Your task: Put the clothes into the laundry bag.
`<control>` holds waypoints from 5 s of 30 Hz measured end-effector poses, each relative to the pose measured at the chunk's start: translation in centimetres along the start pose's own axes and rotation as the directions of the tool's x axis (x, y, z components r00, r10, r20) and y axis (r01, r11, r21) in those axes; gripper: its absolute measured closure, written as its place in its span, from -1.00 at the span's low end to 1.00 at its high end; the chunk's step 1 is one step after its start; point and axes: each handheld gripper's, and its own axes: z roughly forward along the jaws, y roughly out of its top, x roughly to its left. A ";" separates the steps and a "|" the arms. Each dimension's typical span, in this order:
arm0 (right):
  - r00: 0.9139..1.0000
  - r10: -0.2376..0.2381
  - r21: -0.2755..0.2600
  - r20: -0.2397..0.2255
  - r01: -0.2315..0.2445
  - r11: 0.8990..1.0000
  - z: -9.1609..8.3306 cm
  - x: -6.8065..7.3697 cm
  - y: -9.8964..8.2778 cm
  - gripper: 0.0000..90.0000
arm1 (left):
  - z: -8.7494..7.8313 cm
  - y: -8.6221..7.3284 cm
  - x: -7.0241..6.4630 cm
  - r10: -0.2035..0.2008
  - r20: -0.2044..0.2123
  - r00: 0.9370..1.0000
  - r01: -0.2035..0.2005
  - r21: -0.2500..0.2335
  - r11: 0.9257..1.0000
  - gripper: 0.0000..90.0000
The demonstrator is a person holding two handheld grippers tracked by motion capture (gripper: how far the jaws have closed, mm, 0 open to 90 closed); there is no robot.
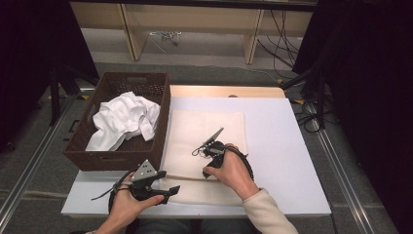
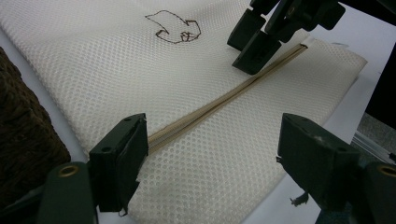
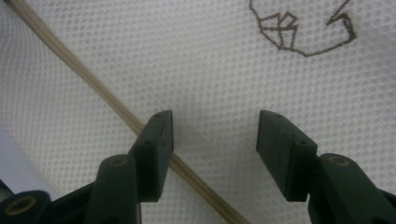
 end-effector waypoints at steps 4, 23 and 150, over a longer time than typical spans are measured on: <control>1.000 -0.018 0.019 0.005 0.018 1.000 0.4 0.4 0.1 0.01 | -0.1 0.0 0.0 0.014 -0.003 1.000 -0.014 0.006 1.000 -0.46; 0.989 -0.142 0.039 0.048 0.140 0.989 1.3 1.3 -0.1 -0.06 | -0.1 0.0 -0.1 0.009 0.003 1.000 -0.009 0.000 1.000 -0.45; 0.993 -0.018 -0.426 0.120 0.068 0.902 -5.0 0.2 -0.5 0.95 | -1.1 12.3 20.6 -0.144 -0.584 0.799 0.220 0.062 0.973 -0.67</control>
